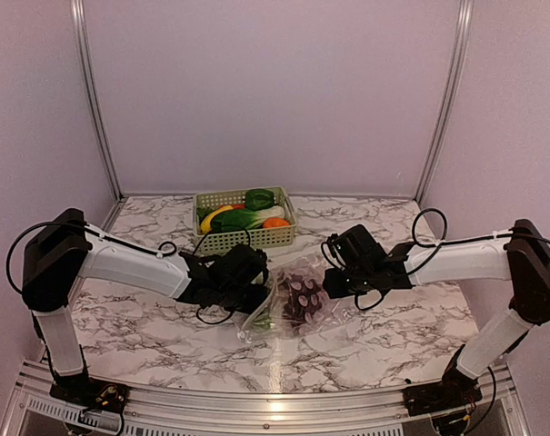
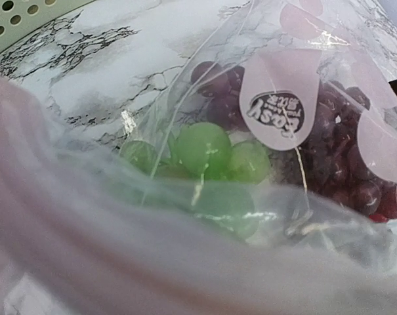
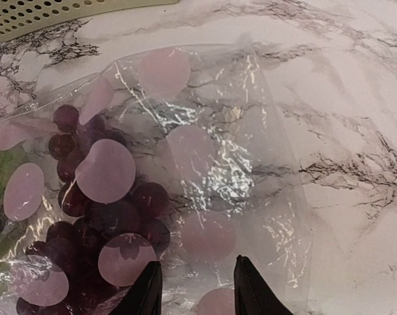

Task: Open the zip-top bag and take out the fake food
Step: Pick up the fake fruit from the zipper food storage bag.

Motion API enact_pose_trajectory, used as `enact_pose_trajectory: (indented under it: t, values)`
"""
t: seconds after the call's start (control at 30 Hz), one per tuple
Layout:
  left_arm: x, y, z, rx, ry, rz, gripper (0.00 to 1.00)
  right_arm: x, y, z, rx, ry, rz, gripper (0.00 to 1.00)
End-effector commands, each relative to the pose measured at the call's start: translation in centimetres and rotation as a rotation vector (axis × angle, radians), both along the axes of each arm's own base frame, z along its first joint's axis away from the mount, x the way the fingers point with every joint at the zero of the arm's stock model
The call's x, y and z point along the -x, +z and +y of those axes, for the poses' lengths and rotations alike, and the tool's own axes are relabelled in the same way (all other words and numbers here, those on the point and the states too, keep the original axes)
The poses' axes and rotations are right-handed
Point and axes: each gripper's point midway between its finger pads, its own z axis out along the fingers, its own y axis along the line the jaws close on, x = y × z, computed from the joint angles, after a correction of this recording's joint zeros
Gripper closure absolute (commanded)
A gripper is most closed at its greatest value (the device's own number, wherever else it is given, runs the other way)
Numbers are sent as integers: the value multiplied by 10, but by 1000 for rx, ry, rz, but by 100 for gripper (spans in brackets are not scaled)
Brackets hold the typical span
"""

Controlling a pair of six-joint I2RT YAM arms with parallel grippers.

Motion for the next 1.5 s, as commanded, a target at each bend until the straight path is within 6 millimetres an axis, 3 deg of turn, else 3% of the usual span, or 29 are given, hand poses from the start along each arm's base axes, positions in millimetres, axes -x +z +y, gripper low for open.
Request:
enact_pose_trajectory:
  t: [0.0, 0.33, 0.4, 0.63, 0.77, 0.9, 1.07, 1.27, 1.33, 1.47]
  values:
    - [-1, 21, 0, 139, 3, 19, 77, -3, -7, -2, 2, -18, 12, 64]
    - [2, 27, 15, 208, 19, 2, 76, -4, -10, -5, 3, -27, 13, 63]
    - [2, 31, 15, 230, 21, 2, 76, -4, -4, -4, -5, -24, 5, 60]
    - [3, 37, 11, 254, 5, 0, 76, 0, 29, -9, -53, -18, -49, 32]
    - [3, 41, 11, 261, 5, -1, 76, 11, 34, -17, -74, -21, -49, 25]
    - [3, 45, 10, 288, 13, 5, 76, 25, 27, -27, -94, -36, -25, 24]
    - [5, 50, 10, 327, 19, 16, 76, 41, 6, -35, -129, -58, 22, 32]
    - [5, 53, 11, 344, 23, 21, 76, 43, -9, -23, -191, -47, 50, 45]
    - [4, 56, 12, 350, 29, 19, 76, 40, -13, -21, -195, -50, 51, 55]
    - [6, 63, 13, 384, 21, 36, 76, 36, -17, -26, -158, -77, 45, 85]
